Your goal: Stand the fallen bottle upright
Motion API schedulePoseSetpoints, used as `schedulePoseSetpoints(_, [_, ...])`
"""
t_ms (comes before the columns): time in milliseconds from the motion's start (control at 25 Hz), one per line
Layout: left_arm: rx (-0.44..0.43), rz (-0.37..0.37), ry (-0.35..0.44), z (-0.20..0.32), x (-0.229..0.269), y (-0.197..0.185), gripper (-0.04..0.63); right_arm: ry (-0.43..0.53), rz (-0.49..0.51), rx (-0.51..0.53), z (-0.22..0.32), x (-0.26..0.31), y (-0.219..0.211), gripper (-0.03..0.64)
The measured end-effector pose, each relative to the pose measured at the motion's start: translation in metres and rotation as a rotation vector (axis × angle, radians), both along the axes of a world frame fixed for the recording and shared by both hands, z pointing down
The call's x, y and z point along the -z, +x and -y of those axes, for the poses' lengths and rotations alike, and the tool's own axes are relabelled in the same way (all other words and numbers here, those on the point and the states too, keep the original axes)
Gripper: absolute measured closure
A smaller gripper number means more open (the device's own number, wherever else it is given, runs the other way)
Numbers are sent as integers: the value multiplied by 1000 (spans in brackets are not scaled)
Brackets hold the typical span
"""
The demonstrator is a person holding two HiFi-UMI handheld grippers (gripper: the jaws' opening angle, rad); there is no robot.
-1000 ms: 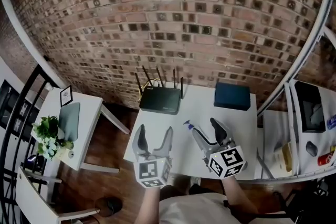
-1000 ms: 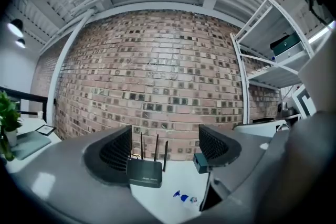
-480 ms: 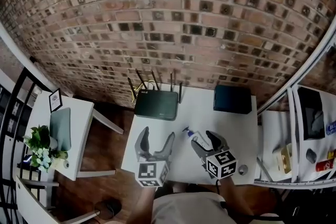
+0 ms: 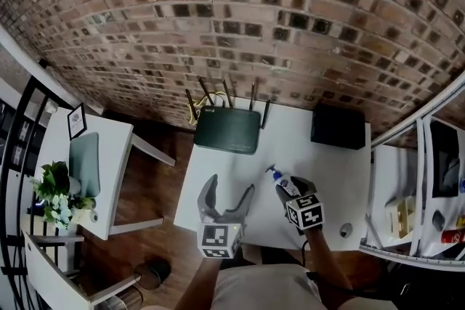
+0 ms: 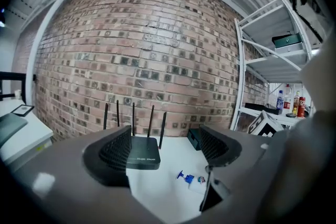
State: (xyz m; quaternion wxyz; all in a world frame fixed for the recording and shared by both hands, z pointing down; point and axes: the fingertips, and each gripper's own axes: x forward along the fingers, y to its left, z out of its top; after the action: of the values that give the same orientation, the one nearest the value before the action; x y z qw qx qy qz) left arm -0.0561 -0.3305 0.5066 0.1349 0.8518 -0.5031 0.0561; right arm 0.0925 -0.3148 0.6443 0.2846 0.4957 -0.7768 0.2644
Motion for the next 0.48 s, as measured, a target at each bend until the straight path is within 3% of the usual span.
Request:
schedulePoseSetpoints(200, [0, 1, -41, 5, -19, 1, 183, -83, -14, 16, 27, -37, -6, 410])
schedulePoseSetpoints(480, [1, -4, -101, 9, -42, 0, 183, -194, -135, 127, 53, -81, -10, 410])
